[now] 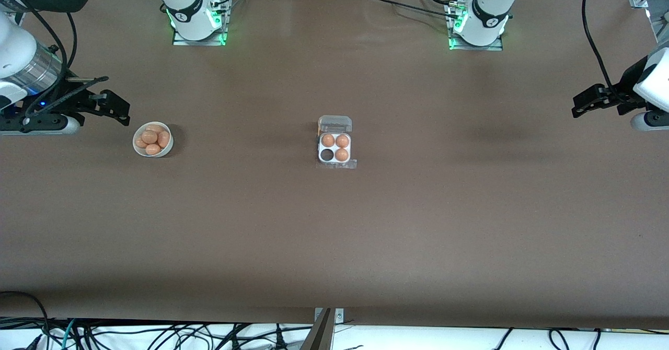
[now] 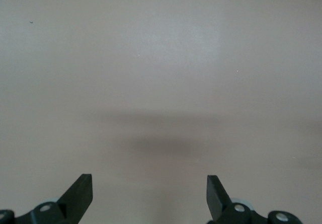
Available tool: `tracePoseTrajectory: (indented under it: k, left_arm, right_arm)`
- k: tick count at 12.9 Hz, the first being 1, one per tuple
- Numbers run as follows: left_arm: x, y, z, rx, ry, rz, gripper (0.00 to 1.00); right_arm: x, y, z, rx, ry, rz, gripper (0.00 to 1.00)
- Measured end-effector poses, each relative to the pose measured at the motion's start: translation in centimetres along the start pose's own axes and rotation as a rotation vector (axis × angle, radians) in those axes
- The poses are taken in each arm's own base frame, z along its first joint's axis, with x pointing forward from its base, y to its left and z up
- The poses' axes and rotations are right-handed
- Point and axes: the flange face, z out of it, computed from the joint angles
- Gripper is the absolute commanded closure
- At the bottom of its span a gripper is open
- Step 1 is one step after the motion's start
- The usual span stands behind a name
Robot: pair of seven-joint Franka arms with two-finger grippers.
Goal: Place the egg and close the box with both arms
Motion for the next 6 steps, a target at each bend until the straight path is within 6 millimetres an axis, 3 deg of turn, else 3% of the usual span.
tracePoseTrajectory:
  k: [6]
  left_arm:
    - [0.0, -0.24, 0.57, 0.002, -0.027, -0.003, 0.0]
  right_arm:
    - [0.0, 0.0, 0.0, 0.0, 0.0, 0.0, 0.0]
